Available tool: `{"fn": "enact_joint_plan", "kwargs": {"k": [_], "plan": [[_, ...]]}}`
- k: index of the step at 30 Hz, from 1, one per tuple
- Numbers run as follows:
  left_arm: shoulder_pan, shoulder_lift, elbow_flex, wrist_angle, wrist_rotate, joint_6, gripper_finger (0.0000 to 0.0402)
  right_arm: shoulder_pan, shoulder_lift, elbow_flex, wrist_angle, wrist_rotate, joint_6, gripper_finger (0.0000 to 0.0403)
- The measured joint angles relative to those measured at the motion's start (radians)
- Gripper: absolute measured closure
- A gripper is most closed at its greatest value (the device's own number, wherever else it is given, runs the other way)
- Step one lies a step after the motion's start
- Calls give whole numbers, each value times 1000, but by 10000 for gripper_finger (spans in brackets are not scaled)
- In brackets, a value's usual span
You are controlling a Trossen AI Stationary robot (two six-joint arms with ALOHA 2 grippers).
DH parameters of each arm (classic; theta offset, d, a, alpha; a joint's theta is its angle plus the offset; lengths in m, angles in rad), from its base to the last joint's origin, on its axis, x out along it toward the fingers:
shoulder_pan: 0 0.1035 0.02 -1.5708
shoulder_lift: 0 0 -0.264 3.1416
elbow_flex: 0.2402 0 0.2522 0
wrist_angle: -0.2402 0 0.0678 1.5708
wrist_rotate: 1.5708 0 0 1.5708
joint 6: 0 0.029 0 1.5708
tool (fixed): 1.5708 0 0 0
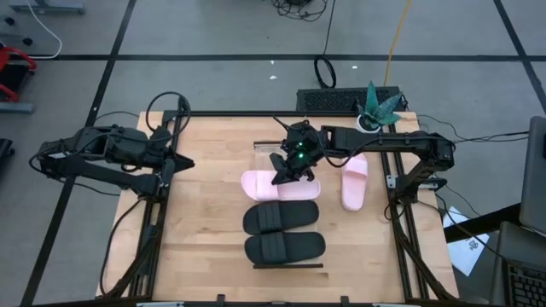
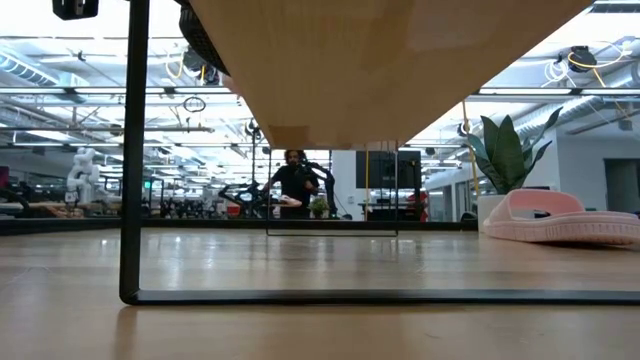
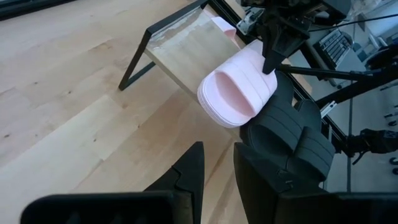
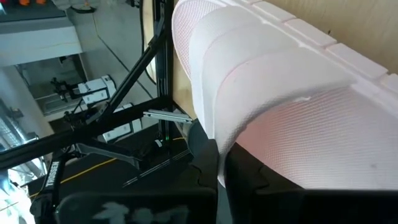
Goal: Pick and place slides into the shelf
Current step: Put the left pink slides on the shelf
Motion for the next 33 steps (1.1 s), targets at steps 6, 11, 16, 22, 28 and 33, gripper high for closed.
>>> {"fn": "enact_joint_plan", "kwargs": {"k": [6,11,16,22,28,33], "plan": [[0,0,0,0,0,5,319,0,-12,0,-1,-2,9,403],[0,0,0,0,0,7,319,0,-19,0,-19,-14,10,403],[0,0,0,0,0,7,319,0,-20,0,-43,-23,6,403],[0,0,0,0,0,7,319,0,-20,0,-46,-26,0,403],[0,0,0,0,0,7,319,0,-21,0,-59,-30,1,403],[0,0,0,0,0,7,319,0,-21,0,-59,-33,11,403]]}}
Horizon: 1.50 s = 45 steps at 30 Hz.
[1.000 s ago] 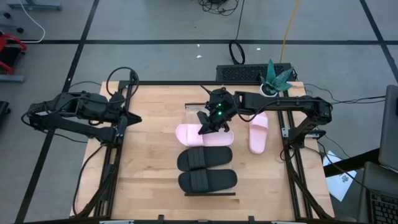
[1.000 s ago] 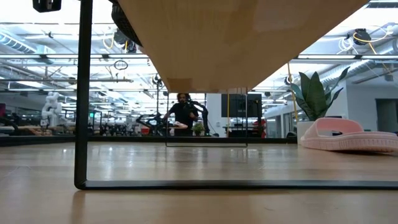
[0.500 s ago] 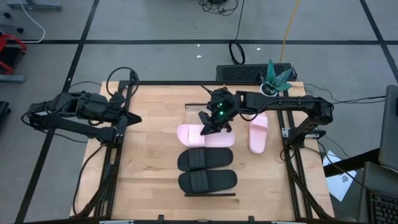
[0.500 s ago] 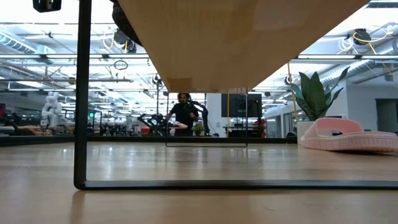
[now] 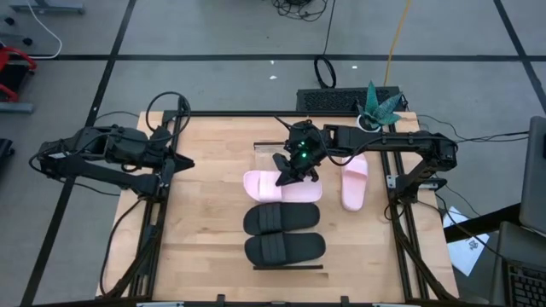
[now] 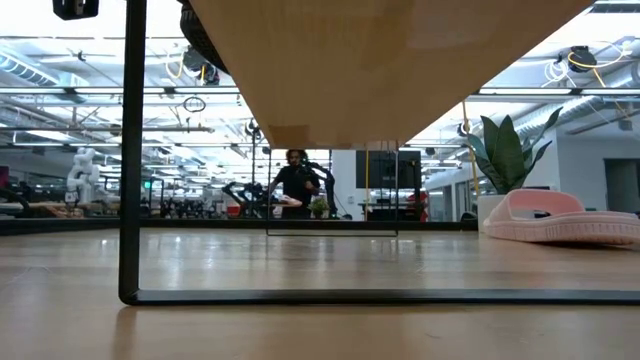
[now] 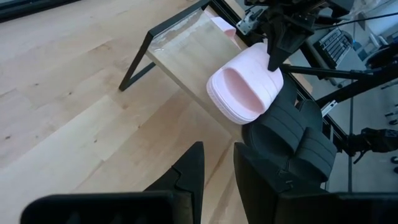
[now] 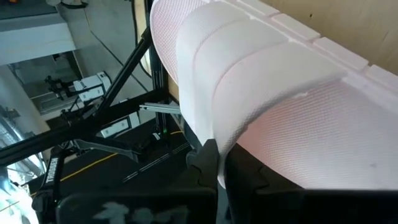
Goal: Pick and place slides into the shelf
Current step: Put the left pink slides on the shelf
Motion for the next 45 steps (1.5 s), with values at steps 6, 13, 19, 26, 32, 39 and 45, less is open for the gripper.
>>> {"fn": "enact_joint_plan", "kwargs": {"k": [6,13,19,26,32,39,45], "plan": [[0,0,0,0,0,0,319,0,0,0,0,-33,14,403],[0,0,0,0,0,0,319,1,0,0,-4,-53,19,403],[0,0,0,0,0,0,319,-14,0,0,-4,-55,3,403],[0,0,0,0,-1,0,319,-16,0,0,-9,-60,-34,403],[0,0,0,0,-1,0,319,-16,0,0,-38,-64,-69,403],[0,0,0,0,-4,0,319,-19,0,0,-66,-82,-113,403],[0,0,0,0,-4,0,319,-24,0,0,-76,-101,-146,403]]}}
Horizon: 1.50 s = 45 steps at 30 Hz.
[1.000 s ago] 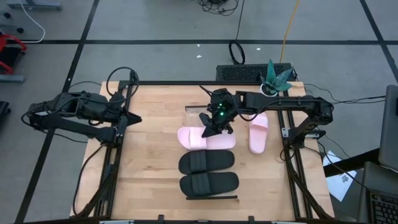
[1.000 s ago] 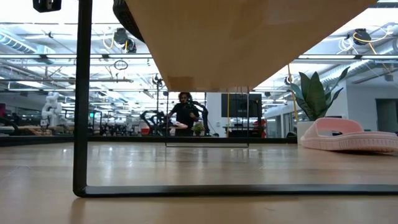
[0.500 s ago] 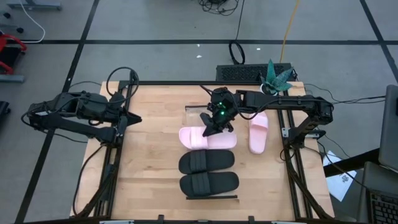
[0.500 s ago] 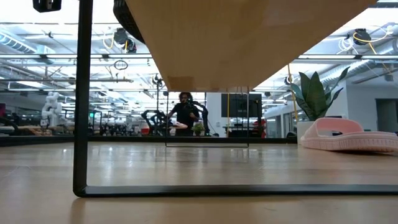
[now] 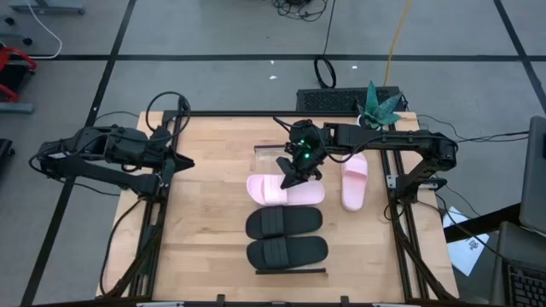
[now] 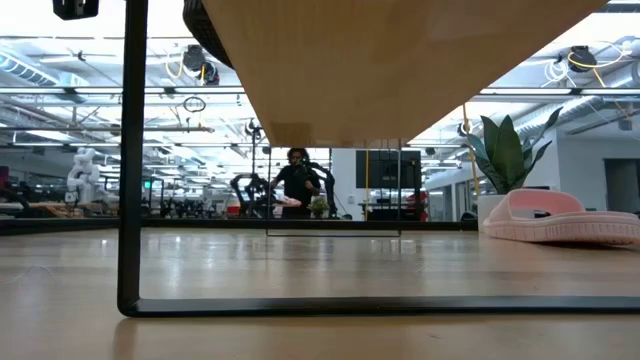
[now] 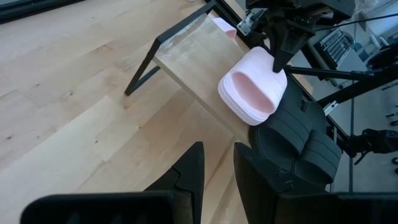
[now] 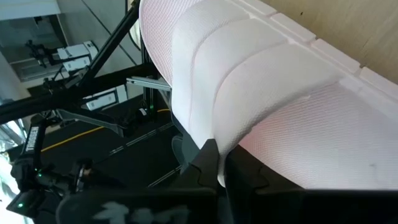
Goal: Pick and place slides into the shelf
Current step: Put the left pink slides on the shelf
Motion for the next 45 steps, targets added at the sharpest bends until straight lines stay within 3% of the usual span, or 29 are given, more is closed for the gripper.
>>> {"fn": "enact_joint_plan", "kwargs": {"k": [16,45], "plan": [[0,0,0,0,-2,0,319,-17,1,0,-8,-49,-28,403],[0,0,0,0,-26,0,319,-23,1,0,-8,-28,-40,403]]}}
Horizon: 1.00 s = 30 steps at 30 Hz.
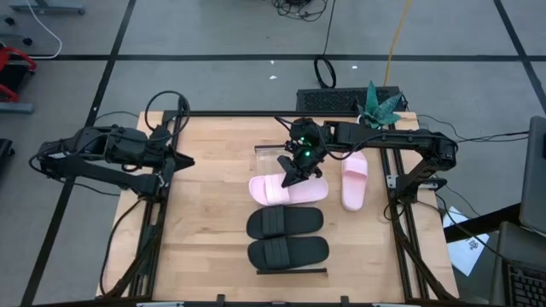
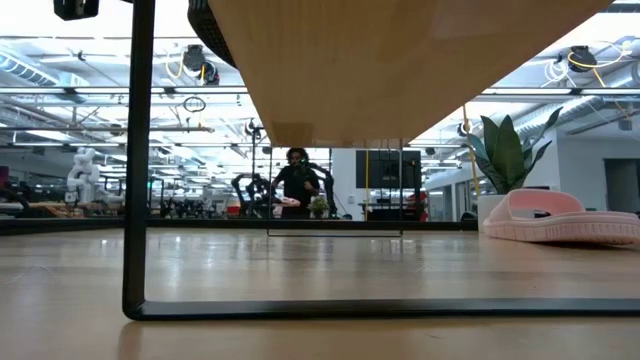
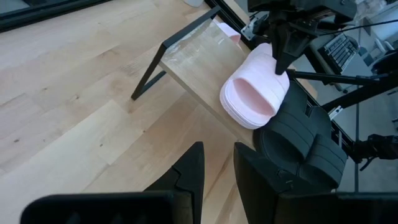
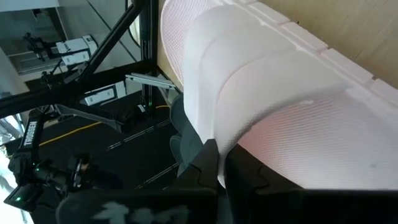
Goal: Pick and place slides into the shelf
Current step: Put the left pink slides on the shelf
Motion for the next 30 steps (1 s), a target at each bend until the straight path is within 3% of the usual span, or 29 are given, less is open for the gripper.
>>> {"fn": "enact_joint_plan", "kwargs": {"k": [30], "plan": [[0,0,0,0,1,0,319,1,37,0,31,28,-14,403]]}}
